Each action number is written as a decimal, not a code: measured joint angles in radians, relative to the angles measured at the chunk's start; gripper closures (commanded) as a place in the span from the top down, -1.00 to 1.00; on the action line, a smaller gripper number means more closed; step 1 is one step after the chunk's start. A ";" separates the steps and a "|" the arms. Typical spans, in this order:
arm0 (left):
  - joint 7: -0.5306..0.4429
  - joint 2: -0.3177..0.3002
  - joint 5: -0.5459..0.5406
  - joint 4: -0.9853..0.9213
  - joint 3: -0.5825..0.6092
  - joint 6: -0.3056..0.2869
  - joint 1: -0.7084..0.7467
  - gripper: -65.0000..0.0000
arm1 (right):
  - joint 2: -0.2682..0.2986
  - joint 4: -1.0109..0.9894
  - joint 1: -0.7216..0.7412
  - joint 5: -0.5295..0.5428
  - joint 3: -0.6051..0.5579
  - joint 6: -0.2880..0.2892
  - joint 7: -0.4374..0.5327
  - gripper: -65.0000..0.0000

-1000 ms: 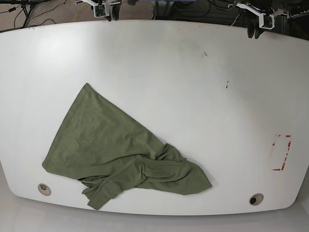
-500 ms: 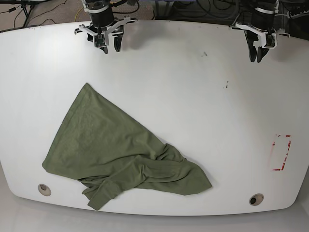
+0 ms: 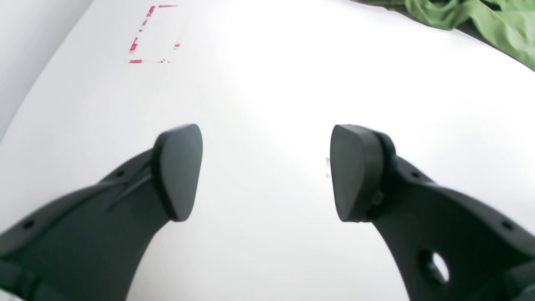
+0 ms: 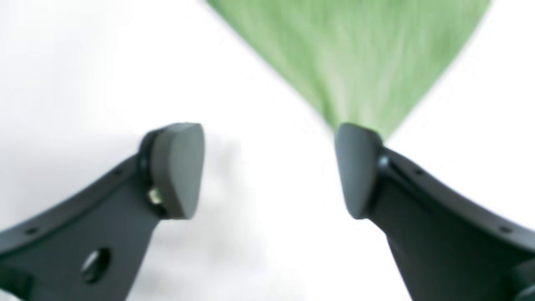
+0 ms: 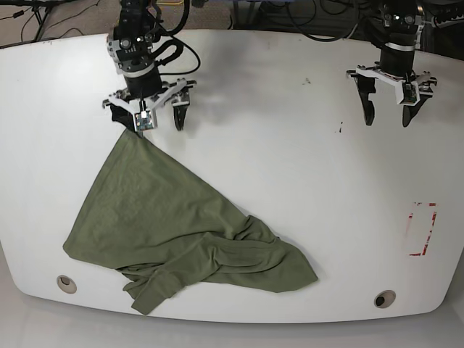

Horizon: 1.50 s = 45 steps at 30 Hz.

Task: Layout the t-shirt on the table in an organized manner, then fold the t-shirt properly
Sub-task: 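Lower the right gripper onto the green shirt's corner and grasp it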

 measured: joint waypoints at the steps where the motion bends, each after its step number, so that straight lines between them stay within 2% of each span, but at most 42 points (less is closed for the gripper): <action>1: 0.007 0.000 0.000 0.000 -0.001 0.002 -0.008 0.38 | 0.009 -0.006 0.022 0.003 -0.002 -0.004 -0.010 0.54; 7: 0.043 0.001 0.000 0.000 -0.002 -0.002 -0.062 0.38 | 0.037 -0.077 0.127 -0.002 0.006 -0.007 -0.062 0.53; 15: 0.065 -0.003 0.000 0.000 -0.006 0.002 -0.069 0.38 | 0.028 -0.240 0.252 -0.001 0.095 0.006 -0.079 0.53; 21: 0.064 -0.002 0.000 0.000 -0.006 0.000 -0.070 0.38 | 0.031 -0.345 0.313 -0.004 0.179 0.093 -0.090 0.53; 28: 0.064 -0.003 0.000 0.000 -0.007 0.002 -0.071 0.38 | 0.026 -0.365 0.346 -0.005 0.236 0.131 -0.082 0.53; 35: 0.065 -0.003 0.000 -0.001 -0.005 -0.002 -0.074 0.38 | 0.030 -0.430 0.353 -0.002 0.235 0.130 -0.072 0.53; 42: 0.072 -0.003 0.000 -0.002 -0.005 0.000 -0.114 0.38 | 0.029 -0.474 0.360 0.122 0.293 0.136 -0.044 0.52; 45: 0.103 -0.002 0.001 -0.002 -0.005 0.000 -0.140 0.38 | 0.034 -0.480 0.359 0.144 0.301 0.132 -0.037 0.35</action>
